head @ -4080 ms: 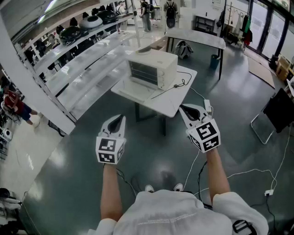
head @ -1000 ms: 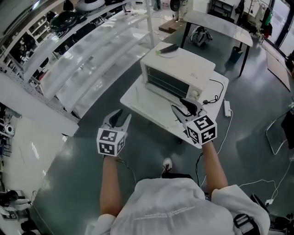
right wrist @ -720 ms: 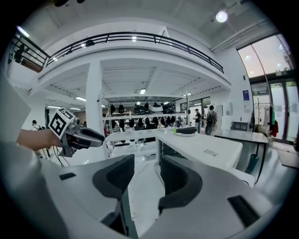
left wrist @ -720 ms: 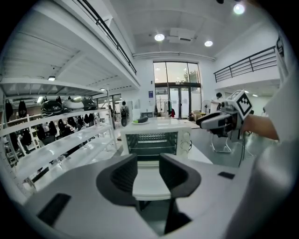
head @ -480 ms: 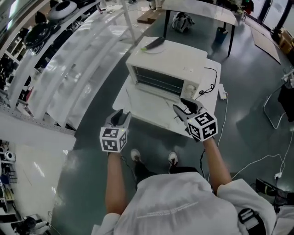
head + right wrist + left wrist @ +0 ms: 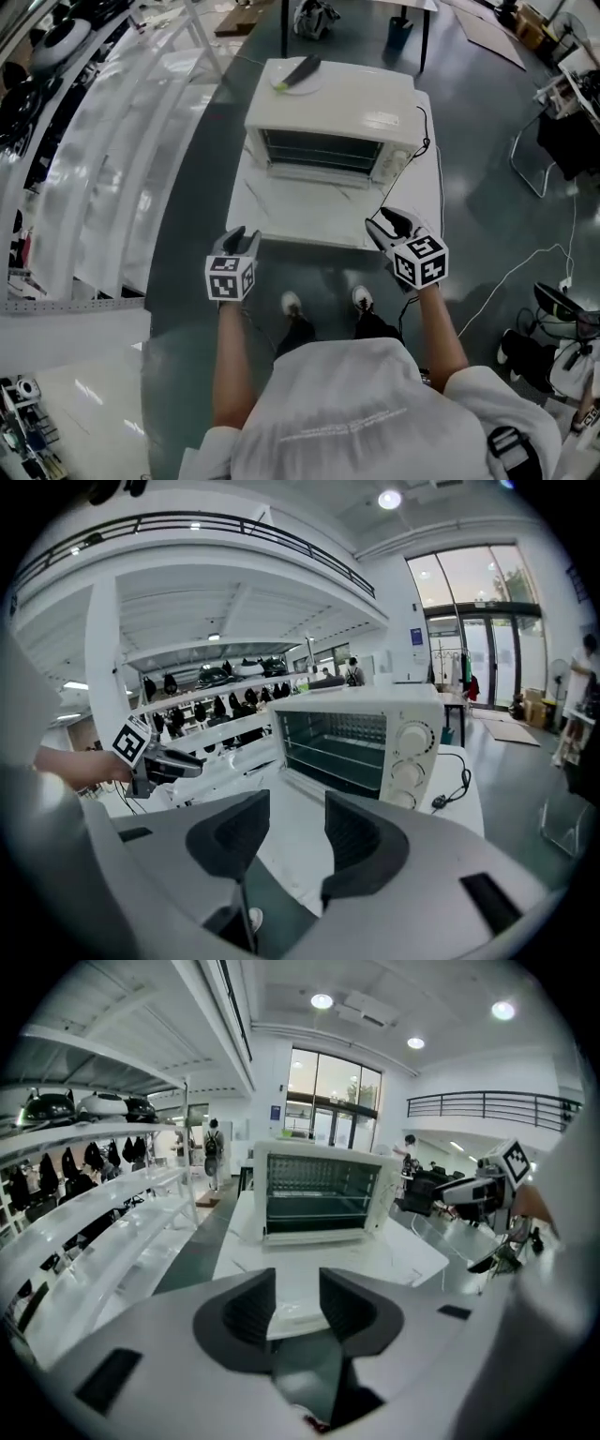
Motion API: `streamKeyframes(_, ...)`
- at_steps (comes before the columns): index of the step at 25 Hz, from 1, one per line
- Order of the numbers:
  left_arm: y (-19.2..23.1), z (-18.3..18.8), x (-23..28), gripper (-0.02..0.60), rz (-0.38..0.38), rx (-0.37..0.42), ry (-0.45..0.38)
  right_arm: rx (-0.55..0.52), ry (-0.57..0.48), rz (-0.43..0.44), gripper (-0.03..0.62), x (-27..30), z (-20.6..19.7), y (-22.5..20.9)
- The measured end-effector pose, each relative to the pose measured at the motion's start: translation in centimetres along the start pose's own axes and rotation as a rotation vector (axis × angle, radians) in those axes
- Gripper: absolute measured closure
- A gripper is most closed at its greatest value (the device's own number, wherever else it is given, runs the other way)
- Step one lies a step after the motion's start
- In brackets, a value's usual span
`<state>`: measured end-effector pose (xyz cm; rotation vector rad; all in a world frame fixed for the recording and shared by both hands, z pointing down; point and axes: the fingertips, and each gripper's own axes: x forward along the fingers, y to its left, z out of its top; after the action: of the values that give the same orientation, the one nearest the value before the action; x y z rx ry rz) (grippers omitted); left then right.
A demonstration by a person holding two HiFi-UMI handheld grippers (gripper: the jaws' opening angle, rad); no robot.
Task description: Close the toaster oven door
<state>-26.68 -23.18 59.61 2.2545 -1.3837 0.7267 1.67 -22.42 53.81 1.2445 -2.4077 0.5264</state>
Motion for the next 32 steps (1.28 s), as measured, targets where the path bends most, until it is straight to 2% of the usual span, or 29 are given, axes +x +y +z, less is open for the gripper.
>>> streamKeyframes(5,1.7,-4.5,2.2,0.43,-0.085,0.008,0.101,0.112,0.051,-0.112,0.41,0.3,-4.9,0.0)
streamKeyframes(9,1.6,-7.7,3.5,0.43,-0.135,-0.005,0.16,0.159,0.124,-0.148,0.398,0.7,-9.1,1.2)
streamKeyframes(13,0.8,-9.8,4.9,0.43,-0.162,-0.053,0.179,0.182,0.212,-0.165,0.398,1.4,-13.7,1.8)
streamKeyframes(17,-0.3,-11.1,7.1,0.43,-0.185,-0.107,0.182,0.25,0.255,-0.183,0.398,2.8,-16.9,1.2)
streamKeyframes(21,-0.2,-12.1,8.7,0.43,-0.17,-0.144,0.191,0.326,0.244,-0.184,0.398,4.8,-18.8,1.0)
streamKeyframes(25,0.4,-11.1,10.1,0.43,-0.146,-0.179,0.133,0.344,0.214,-0.177,0.398,6.2,-19.1,1.0)
streamKeyframes(29,0.5,-10.6,10.9,0.433,-0.141,-0.158,0.113,0.348,0.215,-0.201,0.398,6.9,-19.2,0.9)
streamKeyframes(32,0.3,-10.4,11.0,0.462,-0.134,-0.149,0.112,0.375,0.2,-0.219,0.398,7.3,-18.9,0.5)
